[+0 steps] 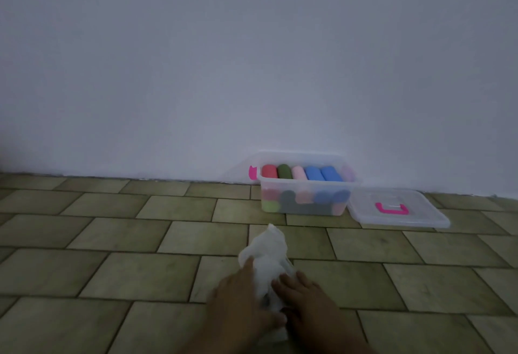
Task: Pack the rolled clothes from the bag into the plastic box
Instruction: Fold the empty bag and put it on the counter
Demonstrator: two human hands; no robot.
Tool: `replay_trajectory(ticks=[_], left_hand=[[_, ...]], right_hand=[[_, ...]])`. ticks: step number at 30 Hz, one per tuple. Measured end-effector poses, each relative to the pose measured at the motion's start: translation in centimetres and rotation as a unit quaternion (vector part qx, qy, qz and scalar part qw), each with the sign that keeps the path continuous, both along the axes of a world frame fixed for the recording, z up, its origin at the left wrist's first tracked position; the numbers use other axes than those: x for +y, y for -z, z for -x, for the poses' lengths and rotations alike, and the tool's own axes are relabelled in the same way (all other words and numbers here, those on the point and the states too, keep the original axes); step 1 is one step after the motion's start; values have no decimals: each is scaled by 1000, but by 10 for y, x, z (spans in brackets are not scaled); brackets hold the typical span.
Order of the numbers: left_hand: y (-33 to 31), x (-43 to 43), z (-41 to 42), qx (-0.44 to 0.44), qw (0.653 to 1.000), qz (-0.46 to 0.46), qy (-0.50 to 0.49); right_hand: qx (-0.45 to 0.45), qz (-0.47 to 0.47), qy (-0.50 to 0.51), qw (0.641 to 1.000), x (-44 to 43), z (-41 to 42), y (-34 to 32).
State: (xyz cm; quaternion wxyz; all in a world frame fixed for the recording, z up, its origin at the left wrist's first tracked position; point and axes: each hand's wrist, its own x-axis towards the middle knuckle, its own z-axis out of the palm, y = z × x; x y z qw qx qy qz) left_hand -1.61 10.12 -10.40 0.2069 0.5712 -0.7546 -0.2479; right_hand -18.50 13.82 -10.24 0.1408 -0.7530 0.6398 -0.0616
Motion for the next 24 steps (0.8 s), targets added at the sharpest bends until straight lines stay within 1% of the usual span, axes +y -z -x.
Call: replay_trajectory(ticks=[2, 3, 4, 6, 7, 8, 10, 11, 12, 14, 15, 17, 19, 21, 24], left_hand=[[5, 13, -11, -50, 998, 20, 42], [5, 18, -12, -72, 996, 35, 47], [7, 22, -13, -92, 994, 48, 43], [2, 31, -22, -103, 993, 60, 23], [1, 32, -30, -98, 992, 83, -2], [1, 33, -43, -78, 986, 144, -21], [-2, 31, -85, -38, 961, 250, -111], [-3, 34, -111, -54, 952, 257, -156], [-2, 38, -135, -73, 952, 221, -199], [2, 51, -173, -61, 946, 155, -279], [6, 57, -186, -55, 938, 145, -311], [9, 70, -195, -73, 925, 133, -348], [15, 76, -193, -62, 920, 135, -363], [20, 81, -188, -32, 911, 139, -387], [22, 83, -187, -22, 903, 149, -402]], right_hand=[[-41, 40, -23, 998, 2, -12, 1], [-58, 58, -25, 996, 4, -16, 2], [-78, 73, -26, 994, 7, -19, 2], [-105, 92, -27, 990, 14, -22, 2], [-104, 109, -19, 988, 18, -24, 3], [-104, 131, 9, 986, 20, -25, 4], [-99, 177, 73, 976, 18, -29, 5], [-72, 180, 72, 978, 16, -36, 1], [-35, 163, 41, 985, 14, -45, -3], [12, 105, -47, 993, 5, -68, -7], [24, 68, -80, 994, 1, -83, -7], [33, 27, -122, 992, -4, -118, -3], [38, 13, -127, 991, -6, -154, 1], [40, 17, -92, 995, -7, -179, 3], [46, 33, -52, 997, -10, -191, 13]])
